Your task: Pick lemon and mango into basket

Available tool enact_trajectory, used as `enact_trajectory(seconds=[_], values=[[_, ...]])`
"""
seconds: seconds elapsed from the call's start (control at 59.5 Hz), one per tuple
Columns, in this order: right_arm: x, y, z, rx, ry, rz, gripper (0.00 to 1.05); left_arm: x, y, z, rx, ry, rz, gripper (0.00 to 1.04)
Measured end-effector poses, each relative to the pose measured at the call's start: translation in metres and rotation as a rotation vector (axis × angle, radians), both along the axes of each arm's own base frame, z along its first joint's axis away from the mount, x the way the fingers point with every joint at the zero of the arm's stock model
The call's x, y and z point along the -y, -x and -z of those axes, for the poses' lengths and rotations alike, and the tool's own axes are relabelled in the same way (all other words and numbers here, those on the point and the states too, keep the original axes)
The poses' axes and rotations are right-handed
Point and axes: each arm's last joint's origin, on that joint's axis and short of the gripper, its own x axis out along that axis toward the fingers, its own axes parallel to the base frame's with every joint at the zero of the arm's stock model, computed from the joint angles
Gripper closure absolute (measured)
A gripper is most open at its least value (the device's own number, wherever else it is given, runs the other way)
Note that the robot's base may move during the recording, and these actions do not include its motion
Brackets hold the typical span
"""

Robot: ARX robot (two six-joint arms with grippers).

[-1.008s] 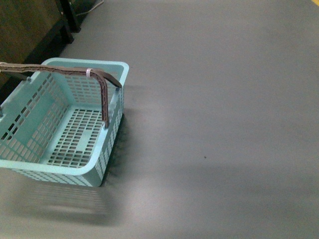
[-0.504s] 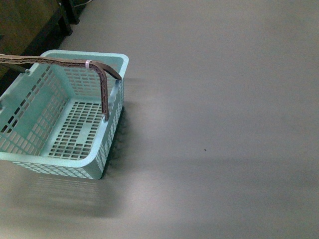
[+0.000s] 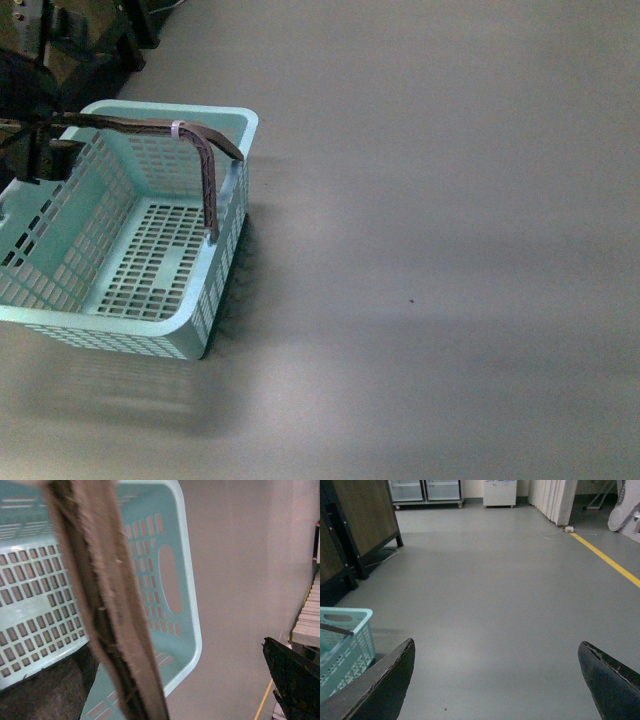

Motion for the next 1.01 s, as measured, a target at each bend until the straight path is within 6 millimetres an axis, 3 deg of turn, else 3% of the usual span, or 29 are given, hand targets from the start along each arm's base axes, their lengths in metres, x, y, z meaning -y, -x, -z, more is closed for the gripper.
enact_trajectory(seconds=[0.134,0.369,0.689,0.94,1.008], values=[[0.000,0.000,0.000,0.000,0.000,0.000,0.09,0.009,-0.010,0.010,-0.031,-0.004,0.016,0.11],[0.000,0.000,0.000,0.000,0.000,0.000,0.09,0.009,-0.018,0.023,-0.084,-0.018,-0.011,0.48],[0.000,0.000,0.000,0.000,0.000,0.000,0.09,0.009,-0.017,0.024,-0.107,0.036,-0.099,0.99],[0.000,0.000,0.000,0.000,0.000,0.000,0.09,0.014,0.001,0.015,-0.118,0.054,-0.108,1.00],[0.000,0.000,0.000,0.000,0.000,0.000,0.09,0.020,0.017,0.000,-0.106,0.058,-0.097,1.00]])
